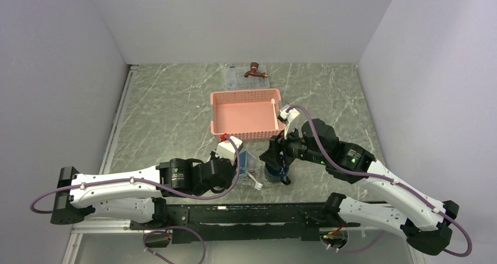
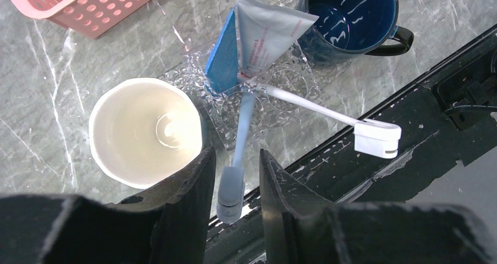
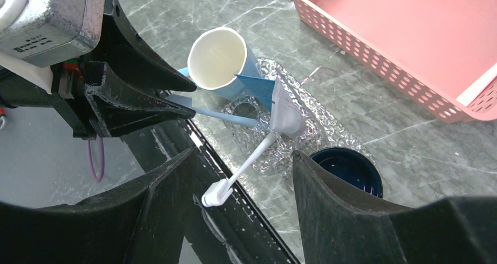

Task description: Prepare toiletry sets of a toothbrush and toothpaste on the tray

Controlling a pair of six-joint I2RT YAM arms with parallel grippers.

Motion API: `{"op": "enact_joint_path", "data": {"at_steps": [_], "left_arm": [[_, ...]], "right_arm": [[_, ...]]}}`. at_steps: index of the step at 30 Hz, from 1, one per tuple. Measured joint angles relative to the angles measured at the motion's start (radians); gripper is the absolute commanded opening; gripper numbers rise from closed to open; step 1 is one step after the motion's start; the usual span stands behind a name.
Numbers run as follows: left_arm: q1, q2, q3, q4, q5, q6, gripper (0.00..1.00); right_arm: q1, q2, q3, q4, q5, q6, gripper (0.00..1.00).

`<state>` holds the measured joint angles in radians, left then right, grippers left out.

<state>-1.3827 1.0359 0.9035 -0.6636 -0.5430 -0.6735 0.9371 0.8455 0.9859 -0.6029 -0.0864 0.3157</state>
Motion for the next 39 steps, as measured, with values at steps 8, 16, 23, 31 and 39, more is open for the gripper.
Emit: {"op": "enact_joint_path", "data": {"at_steps": [8,16,23,31,39], "left_arm": [[0.000,0.000,0.041,-0.043,0.000,0.026,0.62],[0.053,0.011,0.193,-0.090,0.034,0.106,0.80],[0.232,0.008,0.234,-0.120,0.106,0.195,0.99],[0.475,-0.047,0.244,-0.134,0.183,0.306,0.99],[0.740,-0.108,0.257,-0.137,0.252,0.401,0.99]], "right_arm": [[0.000,0.014,0.002,-0.002,0.060,0.007,0.69],[-0.004,0.077,0.068,-0.045,0.220,0.017,0.73],[-0.131,0.144,0.109,-0.058,0.263,0.016,0.76],[-0.336,0.165,0.109,-0.057,0.265,0.002,0.88],[-0.485,0.166,0.078,-0.002,0.301,-0.002,0.90]]}}
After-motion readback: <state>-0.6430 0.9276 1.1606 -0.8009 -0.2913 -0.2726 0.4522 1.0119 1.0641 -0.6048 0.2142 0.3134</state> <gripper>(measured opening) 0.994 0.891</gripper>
